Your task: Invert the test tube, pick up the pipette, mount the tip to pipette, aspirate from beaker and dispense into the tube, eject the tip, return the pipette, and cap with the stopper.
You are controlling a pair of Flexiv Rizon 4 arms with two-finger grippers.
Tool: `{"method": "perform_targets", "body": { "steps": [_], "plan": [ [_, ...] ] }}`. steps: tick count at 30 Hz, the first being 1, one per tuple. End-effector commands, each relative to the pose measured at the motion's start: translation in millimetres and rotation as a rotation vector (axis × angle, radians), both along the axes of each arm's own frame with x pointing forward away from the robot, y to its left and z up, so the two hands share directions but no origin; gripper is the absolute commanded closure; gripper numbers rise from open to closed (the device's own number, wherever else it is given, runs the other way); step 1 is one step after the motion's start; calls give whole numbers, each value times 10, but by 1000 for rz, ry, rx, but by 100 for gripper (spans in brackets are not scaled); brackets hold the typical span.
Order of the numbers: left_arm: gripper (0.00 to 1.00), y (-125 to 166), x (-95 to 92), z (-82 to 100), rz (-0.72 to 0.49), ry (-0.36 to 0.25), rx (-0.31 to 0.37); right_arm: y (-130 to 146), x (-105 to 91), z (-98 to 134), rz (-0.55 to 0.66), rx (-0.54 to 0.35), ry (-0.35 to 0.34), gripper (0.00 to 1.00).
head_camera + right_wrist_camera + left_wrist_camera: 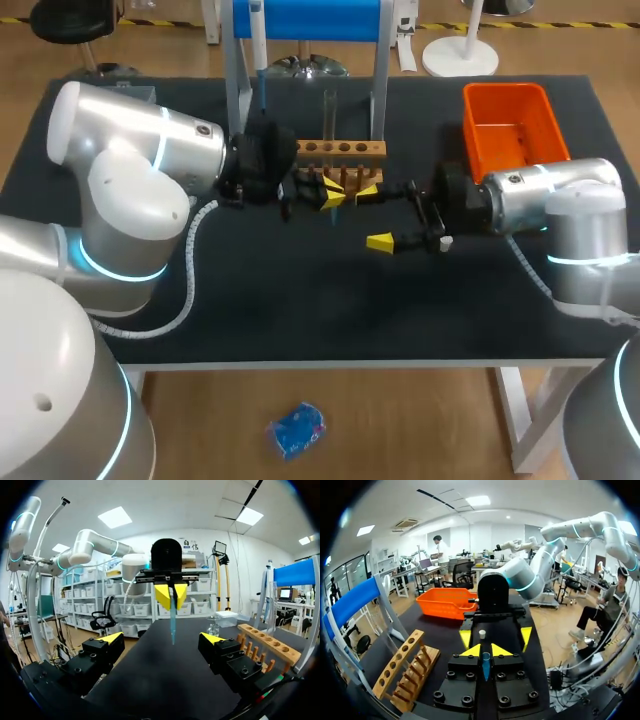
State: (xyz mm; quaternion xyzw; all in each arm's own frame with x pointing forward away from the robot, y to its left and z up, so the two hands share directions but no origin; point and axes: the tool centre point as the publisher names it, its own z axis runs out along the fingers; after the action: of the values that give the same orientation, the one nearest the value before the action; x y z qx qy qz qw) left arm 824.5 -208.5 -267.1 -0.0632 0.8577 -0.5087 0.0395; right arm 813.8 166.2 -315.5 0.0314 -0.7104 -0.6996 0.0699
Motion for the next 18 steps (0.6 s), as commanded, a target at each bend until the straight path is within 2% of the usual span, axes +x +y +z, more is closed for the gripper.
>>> {"method": "perform_targets", "body": {
  "steps": [1,10,12,15,17,18],
  "plan": [
    [100,-70,50,-29,-3,8,3,99,52,-40,3,6,1,0],
    [100,-126,60,-68,-16,23,3,233,96,-19,-9,20,7,0],
    [100,-129,61,-76,-16,25,2,262,96,-14,-8,16,6,12],
    [100,-133,61,-86,-15,27,4,288,103,2,-11,9,3,14],
    [100,-134,60,-91,-14,28,1,297,114,18,-14,8,2,32],
    [100,-133,59,-99,-13,28,1,301,122,26,-15,8,2,35]
  ]
}}
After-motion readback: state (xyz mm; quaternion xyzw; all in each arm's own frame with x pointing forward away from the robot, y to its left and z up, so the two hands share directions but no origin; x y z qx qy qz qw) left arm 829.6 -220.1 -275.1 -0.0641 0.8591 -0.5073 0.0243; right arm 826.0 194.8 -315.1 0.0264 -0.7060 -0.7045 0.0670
